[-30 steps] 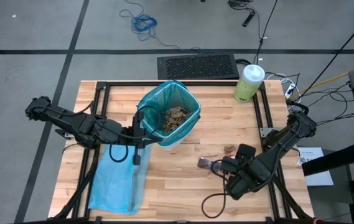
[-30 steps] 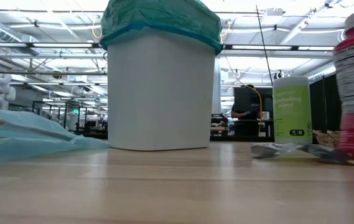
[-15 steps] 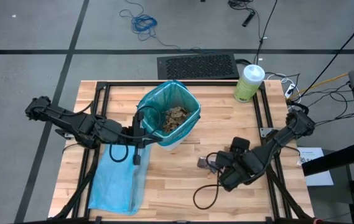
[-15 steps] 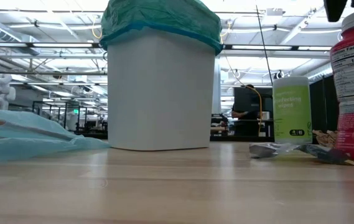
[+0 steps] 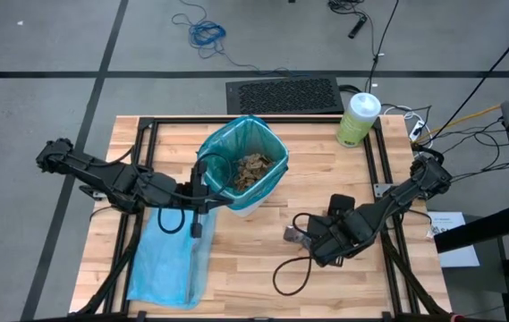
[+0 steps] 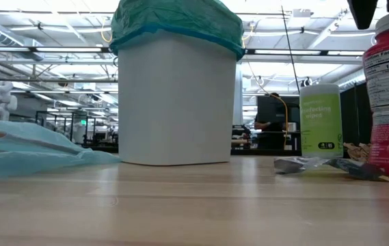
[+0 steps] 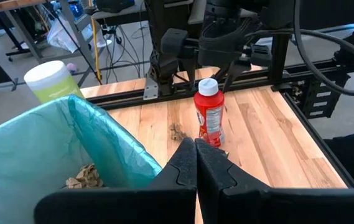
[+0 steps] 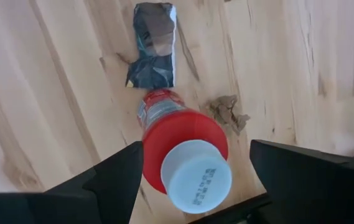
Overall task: Place trash/remove bag and relplace
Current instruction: Put the red plastic bottle into the blue trash bag inside the white trash bin
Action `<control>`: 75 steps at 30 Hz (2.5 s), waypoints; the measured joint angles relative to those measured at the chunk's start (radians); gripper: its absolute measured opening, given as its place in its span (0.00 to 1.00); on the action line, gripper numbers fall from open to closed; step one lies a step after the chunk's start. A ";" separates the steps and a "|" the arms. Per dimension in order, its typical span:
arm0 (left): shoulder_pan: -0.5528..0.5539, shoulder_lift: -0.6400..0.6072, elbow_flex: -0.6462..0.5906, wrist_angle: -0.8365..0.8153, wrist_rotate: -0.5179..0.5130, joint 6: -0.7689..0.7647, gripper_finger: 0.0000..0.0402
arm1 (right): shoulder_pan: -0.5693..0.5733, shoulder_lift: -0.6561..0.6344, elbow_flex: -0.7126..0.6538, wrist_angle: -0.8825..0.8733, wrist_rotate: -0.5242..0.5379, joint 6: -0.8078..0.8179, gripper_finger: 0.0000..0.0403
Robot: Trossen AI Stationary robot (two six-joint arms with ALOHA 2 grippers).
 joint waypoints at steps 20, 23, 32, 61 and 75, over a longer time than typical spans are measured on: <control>0.000 0.000 0.000 0.000 0.000 0.000 0.00 | -0.011 -0.001 -0.036 0.000 -0.083 -0.343 0.71; 0.000 0.000 0.000 0.000 0.000 0.000 0.00 | -0.028 -0.001 -0.090 0.000 -0.125 -0.359 0.69; 0.000 0.000 0.000 0.000 0.000 0.000 0.00 | -0.051 -0.008 -0.142 -0.009 -0.158 -0.380 0.36; 0.000 0.000 0.000 0.001 -0.001 0.001 0.00 | -0.009 -0.006 0.166 0.004 -0.082 -0.227 0.36; 0.000 0.000 0.000 0.001 -0.001 0.002 0.00 | -0.047 -0.009 0.557 0.001 0.235 -0.308 0.36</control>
